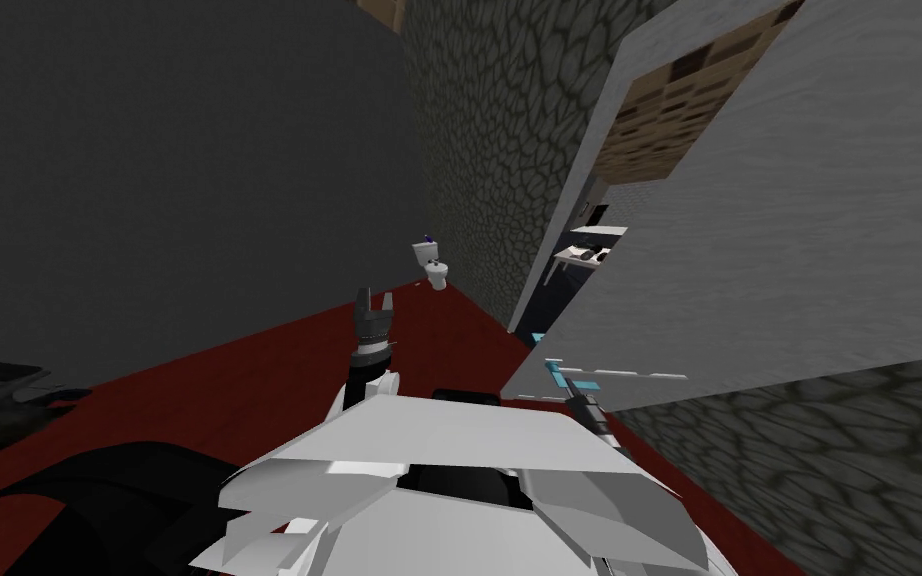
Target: Pull the door open
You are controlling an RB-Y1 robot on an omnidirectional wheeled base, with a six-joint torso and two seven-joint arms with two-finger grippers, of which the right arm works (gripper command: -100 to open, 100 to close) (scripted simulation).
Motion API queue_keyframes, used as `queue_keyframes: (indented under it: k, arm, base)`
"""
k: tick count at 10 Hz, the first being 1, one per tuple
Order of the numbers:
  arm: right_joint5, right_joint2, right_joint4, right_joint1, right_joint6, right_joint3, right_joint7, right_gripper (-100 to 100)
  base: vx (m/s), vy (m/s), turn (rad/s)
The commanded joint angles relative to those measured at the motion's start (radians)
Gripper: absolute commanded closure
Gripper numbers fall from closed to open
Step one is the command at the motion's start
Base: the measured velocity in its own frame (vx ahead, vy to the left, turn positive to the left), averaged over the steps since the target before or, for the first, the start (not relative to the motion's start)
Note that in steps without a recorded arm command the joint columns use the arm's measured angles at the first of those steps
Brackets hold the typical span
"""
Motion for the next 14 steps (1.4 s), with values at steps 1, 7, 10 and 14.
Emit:
queue_keyframes:
  k: [1, 7, 10, 14]
  arm:
    - [0.002, -0.001, 0.009, -0.004, -0.005, 0.003, -0.002, 100]
    - [0.005, -0.006, 0.033, -0.024, -0.017, 0.008, -0.008, 100]
    - [0.009, 0.002, 0.051, -0.053, 0.000, 0.006, -0.002, 100]
    - [0.015, 0.020, 0.075, -0.109, 0.035, -0.003, 0.010, 100]
  base:
    - [-0.211, -0.053, 0.151]
    - [-0.183, -0.055, 0.124]
    - [-0.134, -0.039, 0.087]
    - [-0.192, -0.054, 0.112]
